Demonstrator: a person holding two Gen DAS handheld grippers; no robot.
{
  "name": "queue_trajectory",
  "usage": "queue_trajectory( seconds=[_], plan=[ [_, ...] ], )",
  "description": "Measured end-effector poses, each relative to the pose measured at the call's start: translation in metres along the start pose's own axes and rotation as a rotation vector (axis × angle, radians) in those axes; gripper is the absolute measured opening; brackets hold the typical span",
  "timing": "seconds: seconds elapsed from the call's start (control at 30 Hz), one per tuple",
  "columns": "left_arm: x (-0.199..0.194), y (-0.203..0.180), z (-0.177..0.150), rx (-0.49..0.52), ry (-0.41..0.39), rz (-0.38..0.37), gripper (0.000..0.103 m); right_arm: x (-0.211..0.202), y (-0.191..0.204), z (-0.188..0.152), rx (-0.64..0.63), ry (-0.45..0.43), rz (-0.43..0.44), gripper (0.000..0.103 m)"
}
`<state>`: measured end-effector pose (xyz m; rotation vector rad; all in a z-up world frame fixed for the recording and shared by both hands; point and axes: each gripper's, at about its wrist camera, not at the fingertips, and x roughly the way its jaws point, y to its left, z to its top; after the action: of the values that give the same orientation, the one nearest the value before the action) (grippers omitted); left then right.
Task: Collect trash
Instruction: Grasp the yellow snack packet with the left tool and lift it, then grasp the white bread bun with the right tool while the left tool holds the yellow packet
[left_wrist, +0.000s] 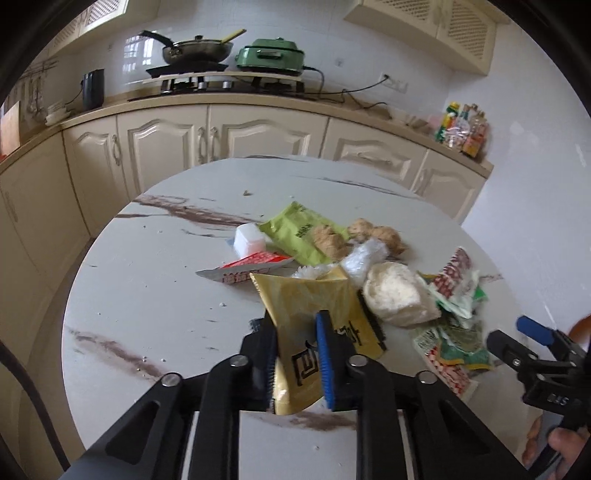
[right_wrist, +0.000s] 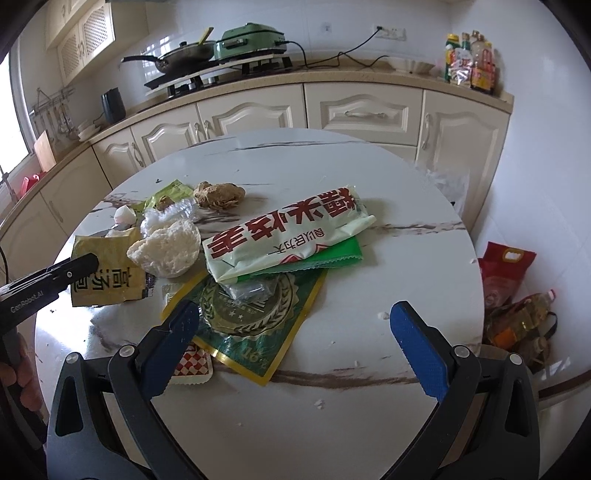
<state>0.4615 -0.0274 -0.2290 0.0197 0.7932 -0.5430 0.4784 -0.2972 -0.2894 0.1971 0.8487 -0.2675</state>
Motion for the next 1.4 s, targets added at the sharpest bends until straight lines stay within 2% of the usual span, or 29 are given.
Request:
queue_trajectory(
  seconds=[0.23,0.47,0.67,0.83,1.0,1.23,1.4],
  plan=[
    [-0.03,-0.023,-0.004,0.055,-0.017,-0.057,0.006,-0.005,0.005,-0.002,0.002,-0.002,0.007,0.103],
    [-0.028,-0.058,-0.014,0.142,0.023,-0.094,0.006,-0.011,0.006,-0.008,0.018,0.001,0.026,0.103],
    [-0.008,-0.07,-0.009,0.123,0.053,-0.098,0.007,0.007,0.004,-0.019,0.023,0.062,0.048,0.103],
    [0.014,-0.07,0.001,0.083,0.059,-0.102,0.009,0.002,0.003,-0.021,0.019,0.046,0.054,0.103],
    [0.026,-0.065,0.005,0.051,0.044,-0.113,0.005,-0.001,0.0,-0.015,0.001,0.027,0.05,0.103],
    [-0.001,-0.055,-0.009,0.065,0.004,-0.118,0.004,0.004,0.024,0.018,-0.147,-0.006,0.106,0.103],
    [-0.035,-0.034,-0.022,0.04,-0.019,-0.134,0.004,0.032,0.06,0.041,-0.261,0.041,0.151,0.103]
  ],
)
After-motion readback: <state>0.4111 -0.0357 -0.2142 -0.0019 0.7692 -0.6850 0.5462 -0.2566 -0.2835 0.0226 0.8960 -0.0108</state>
